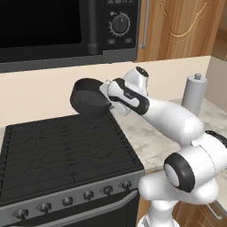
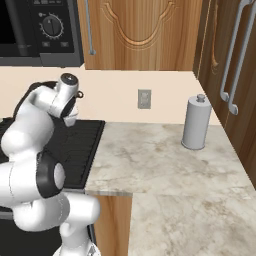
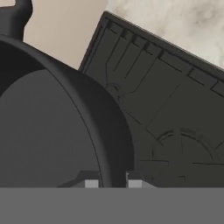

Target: Move the pot and pan from the stove into the sink.

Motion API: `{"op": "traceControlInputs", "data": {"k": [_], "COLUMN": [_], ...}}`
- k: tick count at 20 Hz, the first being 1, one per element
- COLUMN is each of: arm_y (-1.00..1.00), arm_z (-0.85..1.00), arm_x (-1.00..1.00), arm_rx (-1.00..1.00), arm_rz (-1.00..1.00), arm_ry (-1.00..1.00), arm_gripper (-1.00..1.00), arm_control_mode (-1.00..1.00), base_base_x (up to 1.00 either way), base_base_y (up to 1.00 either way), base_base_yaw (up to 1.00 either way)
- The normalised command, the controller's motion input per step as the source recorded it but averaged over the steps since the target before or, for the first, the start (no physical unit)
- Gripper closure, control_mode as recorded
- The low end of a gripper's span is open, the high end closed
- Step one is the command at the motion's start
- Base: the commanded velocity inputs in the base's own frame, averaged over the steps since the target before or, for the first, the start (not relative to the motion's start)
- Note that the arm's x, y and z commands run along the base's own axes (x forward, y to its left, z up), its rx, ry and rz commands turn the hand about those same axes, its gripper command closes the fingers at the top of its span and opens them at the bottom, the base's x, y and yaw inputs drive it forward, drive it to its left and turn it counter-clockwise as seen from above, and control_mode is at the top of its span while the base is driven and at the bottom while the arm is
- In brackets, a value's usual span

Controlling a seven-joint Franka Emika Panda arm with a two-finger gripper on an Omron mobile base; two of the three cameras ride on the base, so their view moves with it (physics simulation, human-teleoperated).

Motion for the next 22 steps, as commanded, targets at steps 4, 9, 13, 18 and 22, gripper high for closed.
{"op": "traceControlInputs", "data": {"k": [4,9,13,18,22], "arm_y": [-0.41,-0.27,-0.11,0.00,-0.13], "arm_z": [0.33,0.38,0.42,0.36,0.17], "arm_x": [-1.00,-1.00,-1.00,-1.00,-1.00], "arm_rx": [0.00,-0.04,-0.10,-0.21,-0.19], "arm_rz": [0.08,0.10,0.13,0.14,0.11], "arm_ry": [-0.10,-0.06,-0.02,0.00,0.00], "arm_gripper": [1.00,1.00,1.00,1.00,1.00], "arm_control_mode": [-1.00,-1.00,-1.00,-1.00,-1.00], "base_base_x": [0.00,0.00,0.00,0.00,0.00], "base_base_y": [0.00,0.00,0.00,0.00,0.00], "base_base_yaw": [0.00,0.00,0.00,0.00,0.00]}}
